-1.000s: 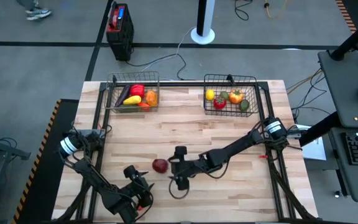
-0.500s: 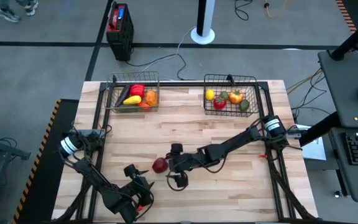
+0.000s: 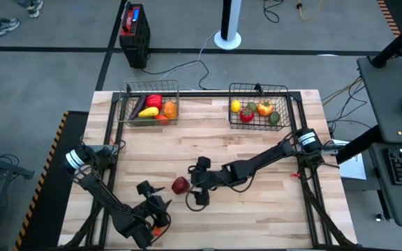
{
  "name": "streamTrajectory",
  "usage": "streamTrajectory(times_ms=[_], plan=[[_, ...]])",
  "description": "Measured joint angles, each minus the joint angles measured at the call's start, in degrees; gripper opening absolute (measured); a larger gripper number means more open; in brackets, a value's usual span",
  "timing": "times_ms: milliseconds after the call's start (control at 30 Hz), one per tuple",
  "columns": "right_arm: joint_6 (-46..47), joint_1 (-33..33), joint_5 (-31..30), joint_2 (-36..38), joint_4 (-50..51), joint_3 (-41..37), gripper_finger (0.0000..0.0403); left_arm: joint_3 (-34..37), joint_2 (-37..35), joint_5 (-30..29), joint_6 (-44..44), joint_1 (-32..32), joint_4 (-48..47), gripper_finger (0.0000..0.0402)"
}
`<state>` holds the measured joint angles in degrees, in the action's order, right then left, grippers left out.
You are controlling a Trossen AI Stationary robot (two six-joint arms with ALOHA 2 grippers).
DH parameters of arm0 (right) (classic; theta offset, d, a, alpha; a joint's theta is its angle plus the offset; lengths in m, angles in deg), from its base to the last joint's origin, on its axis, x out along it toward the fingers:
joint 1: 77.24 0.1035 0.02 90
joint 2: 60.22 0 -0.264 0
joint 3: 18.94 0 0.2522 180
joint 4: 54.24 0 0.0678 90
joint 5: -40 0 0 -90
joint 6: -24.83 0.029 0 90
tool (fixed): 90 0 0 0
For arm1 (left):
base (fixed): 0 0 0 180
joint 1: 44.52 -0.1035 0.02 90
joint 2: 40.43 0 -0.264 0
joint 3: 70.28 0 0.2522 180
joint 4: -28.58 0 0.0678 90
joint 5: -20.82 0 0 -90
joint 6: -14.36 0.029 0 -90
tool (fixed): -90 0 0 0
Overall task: Sort produce into baskets
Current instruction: Put the apple into the black wire basket
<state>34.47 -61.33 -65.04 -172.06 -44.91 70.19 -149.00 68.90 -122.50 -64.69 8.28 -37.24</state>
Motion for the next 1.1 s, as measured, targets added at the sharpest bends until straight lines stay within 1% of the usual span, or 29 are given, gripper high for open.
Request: streamTrajectory(times_ms=[167, 267, 400, 533, 633, 667, 767, 833, 900, 1033, 1100], plan=[[2.2, 1.4, 0.0, 2.3, 6.5, 0.0, 0.0352, 0.0, -3.6, -3.7, 0.5, 0.2, -3.9, 0.0233], [3.0, 2.1, 0.0, 3.4, 9.0, -0.1, 0.0352, 0.0, -5.6, -6.1, 0.6, 0.3, -5.9, 0.0208], [4.0, 3.0, 0.0, 3.9, 10.1, -0.1, 0.0352, 0.2, -7.5, -7.2, -0.1, -0.2, -9.7, 0.0151], [5.0, 3.6, 0.0, 3.9, 11.1, -0.2, 0.0352, 0.6, -10.3, -8.8, -5.9, -1.2, -13.5, 0.0075], [6.7, 3.9, 0.0, 3.9, 12.5, -0.2, 0.0352, 1.7, -12.4, -9.6, -7.0, -1.4, -13.4, 0.0018], [6.9, 4.1, 0.0, 3.9, 13.0, -0.2, 0.0352, 2.1, -13.3, -9.7, -7.0, -1.3, -13.3, 0.0009], [7.2, 4.6, 0.0, 3.9, 14.2, -0.2, 0.0352, 3.9, -15.8, -8.8, -6.0, -1.3, -12.7, 0.0011], [7.7, 5.0, 0.0, 3.9, 15.5, -0.2, 0.0352, 5.2, -16.9, -7.0, -2.7, -1.3, -9.9, 0.0006], [8.3, 5.3, 0.1, 3.9, 16.6, -0.2, 0.0352, 6.7, -18.6, -4.8, 2.5, -1.5, -4.7, 0.0002], [8.8, 5.3, 0.2, 4.0, 18.3, -0.2, 0.0352, 11.5, -21.6, 2.1, 17.0, -2.9, 12.3, 0.0001], [8.8, 5.3, 0.2, 4.0, 18.2, -0.2, 0.0352, 14.4, -23.2, 6.0, 22.2, -3.6, 20.4, 0.0001]])
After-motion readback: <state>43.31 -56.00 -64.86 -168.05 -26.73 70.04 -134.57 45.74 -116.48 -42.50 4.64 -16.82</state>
